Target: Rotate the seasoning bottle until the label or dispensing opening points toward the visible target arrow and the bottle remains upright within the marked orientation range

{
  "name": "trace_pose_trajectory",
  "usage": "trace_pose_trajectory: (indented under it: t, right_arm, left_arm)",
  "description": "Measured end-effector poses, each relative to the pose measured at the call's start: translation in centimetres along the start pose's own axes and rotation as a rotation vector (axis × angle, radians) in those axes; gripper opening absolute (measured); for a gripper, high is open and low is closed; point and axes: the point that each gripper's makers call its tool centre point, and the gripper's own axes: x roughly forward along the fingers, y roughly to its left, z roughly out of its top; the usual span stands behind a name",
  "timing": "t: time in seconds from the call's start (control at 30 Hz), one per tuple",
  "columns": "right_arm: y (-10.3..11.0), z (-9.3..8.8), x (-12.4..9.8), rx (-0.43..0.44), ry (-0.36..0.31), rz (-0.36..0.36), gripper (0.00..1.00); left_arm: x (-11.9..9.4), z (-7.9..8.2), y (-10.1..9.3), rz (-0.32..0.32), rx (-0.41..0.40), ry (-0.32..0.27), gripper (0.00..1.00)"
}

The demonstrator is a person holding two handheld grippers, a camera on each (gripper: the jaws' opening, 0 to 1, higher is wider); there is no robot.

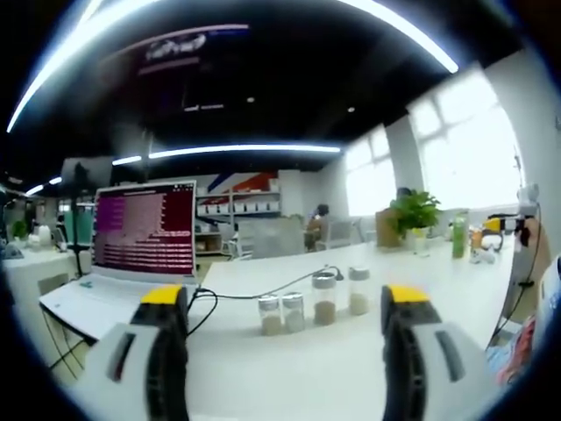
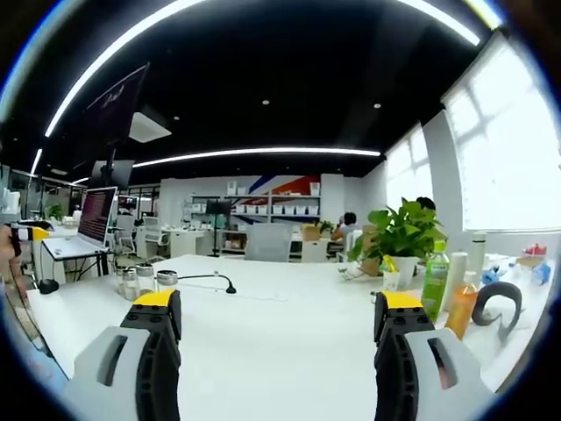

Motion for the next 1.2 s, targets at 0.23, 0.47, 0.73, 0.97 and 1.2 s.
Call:
trace_pose_trajectory:
  t: [0.23, 0.47, 0.73, 0.97, 1.2]
  right_arm:
    - [1.0, -0.1, 0.1, -0.01, 0.003, 0.015, 0.95]
    - [3.0, 0.4, 0.7, -0.03, -0.029, 0.046, 0.96]
    - [6.6, 0.3, 1.3, 0.007, -0.048, 0.166, 0.97]
    - [10.0, 0.1, 1.9, 0.019, -0.055, 0.248, 0.96]
    - [12.2, -0.1, 2.4, 0.01, -0.051, 0.301, 0.95]
  left_arm:
    - [-0.4, -0.3, 0.0, -0.003, 0.003, 0.013, 0.97]
    - [-0.4, -0.5, 0.1, -0.009, 0.001, 0.017, 0.96]
    - [-1.0, -0.3, 0.5, 0.002, -0.015, 0.0, 0.96]
    - [-1.1, -0.3, 0.9, 0.004, -0.027, -0.005, 0.96]
    - [-1.1, -0.5, 0.6, -0.005, -0.017, 0.007, 0.96]
